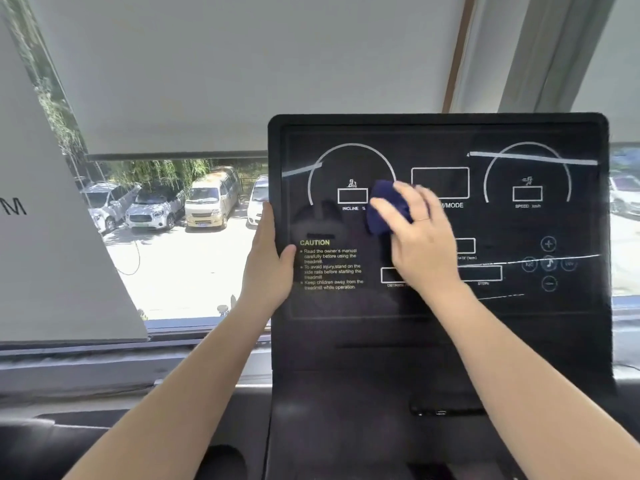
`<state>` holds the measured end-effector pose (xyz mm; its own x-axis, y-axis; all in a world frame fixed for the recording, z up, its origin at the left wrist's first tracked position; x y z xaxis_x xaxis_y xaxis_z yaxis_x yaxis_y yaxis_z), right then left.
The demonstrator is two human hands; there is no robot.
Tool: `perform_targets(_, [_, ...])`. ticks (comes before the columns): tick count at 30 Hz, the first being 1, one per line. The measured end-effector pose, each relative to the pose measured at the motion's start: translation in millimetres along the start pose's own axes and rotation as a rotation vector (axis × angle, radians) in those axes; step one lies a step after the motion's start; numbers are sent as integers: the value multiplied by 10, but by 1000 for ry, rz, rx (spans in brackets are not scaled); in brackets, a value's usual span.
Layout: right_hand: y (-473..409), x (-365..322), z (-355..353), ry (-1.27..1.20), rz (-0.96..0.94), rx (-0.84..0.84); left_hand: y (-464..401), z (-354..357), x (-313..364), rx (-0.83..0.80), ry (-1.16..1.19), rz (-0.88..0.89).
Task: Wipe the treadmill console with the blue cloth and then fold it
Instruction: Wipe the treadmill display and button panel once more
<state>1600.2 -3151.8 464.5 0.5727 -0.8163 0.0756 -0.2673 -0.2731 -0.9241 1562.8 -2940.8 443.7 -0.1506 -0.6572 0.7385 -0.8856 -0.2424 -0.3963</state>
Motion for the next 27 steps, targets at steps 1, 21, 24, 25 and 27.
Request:
perform_targets(1, [-33, 126, -51, 17, 70, 22, -8, -12, -18, -11, -6, 2])
perform_targets(21, [216, 148, -184, 42, 122, -74, 60, -19, -56, -5, -47, 47])
perform_targets(24, [231, 37, -157, 42, 235, 15, 143, 17, -130, 8, -75, 44])
perform_targets(25, [270, -52, -124, 28, 233, 23, 179, 33, -161, 16, -79, 49])
perform_targets(27, [440, -323, -28, 3, 150, 4, 265, 60, -204, 43, -77, 68])
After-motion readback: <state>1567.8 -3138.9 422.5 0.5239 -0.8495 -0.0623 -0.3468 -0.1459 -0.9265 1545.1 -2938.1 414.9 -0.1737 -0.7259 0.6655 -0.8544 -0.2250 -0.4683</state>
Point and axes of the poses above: each hand's wrist, its own y-axis away from the middle knuckle, its own z-axis out of the palm, x = y × z, the point moved 5 cm from there along -y, towards the middle knuckle, and after that the axes turned 8 degrees about -y, right-handed, at the moved point
